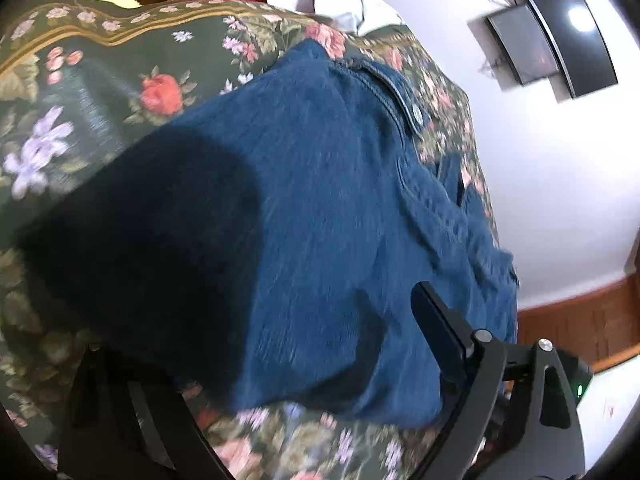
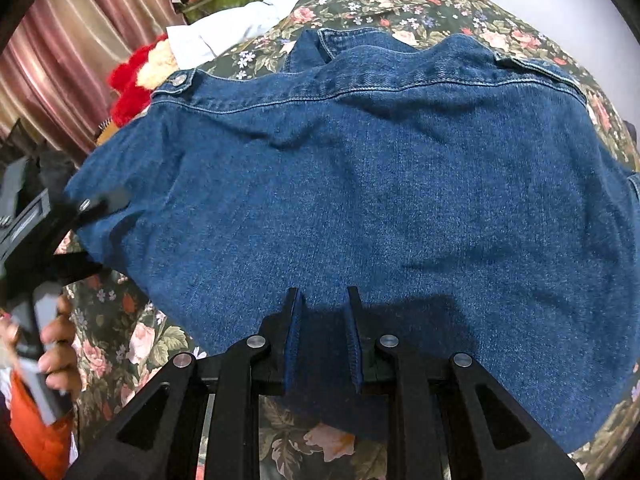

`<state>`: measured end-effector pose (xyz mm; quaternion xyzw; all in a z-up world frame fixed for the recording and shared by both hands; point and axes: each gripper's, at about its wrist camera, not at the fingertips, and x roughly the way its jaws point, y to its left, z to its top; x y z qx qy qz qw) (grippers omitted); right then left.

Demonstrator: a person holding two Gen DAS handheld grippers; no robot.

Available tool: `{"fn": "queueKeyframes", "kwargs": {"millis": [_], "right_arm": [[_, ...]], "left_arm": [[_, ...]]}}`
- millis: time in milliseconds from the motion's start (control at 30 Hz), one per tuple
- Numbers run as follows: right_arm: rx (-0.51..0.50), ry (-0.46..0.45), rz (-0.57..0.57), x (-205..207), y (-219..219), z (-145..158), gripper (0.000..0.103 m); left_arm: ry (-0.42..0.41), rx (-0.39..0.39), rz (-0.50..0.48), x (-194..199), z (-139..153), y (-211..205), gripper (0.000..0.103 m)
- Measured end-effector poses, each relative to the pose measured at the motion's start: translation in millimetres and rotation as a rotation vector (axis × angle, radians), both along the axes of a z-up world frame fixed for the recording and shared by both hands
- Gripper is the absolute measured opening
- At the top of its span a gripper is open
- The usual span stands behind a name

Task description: Fold large clothes

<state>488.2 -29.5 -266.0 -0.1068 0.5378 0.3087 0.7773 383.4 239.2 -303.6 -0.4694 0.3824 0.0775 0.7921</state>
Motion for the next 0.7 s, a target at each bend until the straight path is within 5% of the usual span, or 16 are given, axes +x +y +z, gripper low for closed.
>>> {"fn": "queueKeyframes", "kwargs": {"millis": [67,133,333,600,700], "right_arm": [[0.018,0.004,0.0,0,-3,0,0.017],[0.045,0.015,-0.008,1,-6,-1,0.017],[0.117,0.077,-0.056,3,-16,2,0.017],[0.153,0.103,0.034,-20,13,35,0.017],[0.185,0.144,0.088,-29,38,35,0.017]], "left_arm": [[-0.004,0.043,0.023,6,3,-1,0.084],[0.044,0.13,0.063,10,8,-3,0.056],[0.04,0.229,0.053,7,30,-6,0.029],[-0.13,0.519,-0.01,-23,122,-32,0.027],[-0.149,0.568,-0.014,-34,139,-33,0.027]]}}
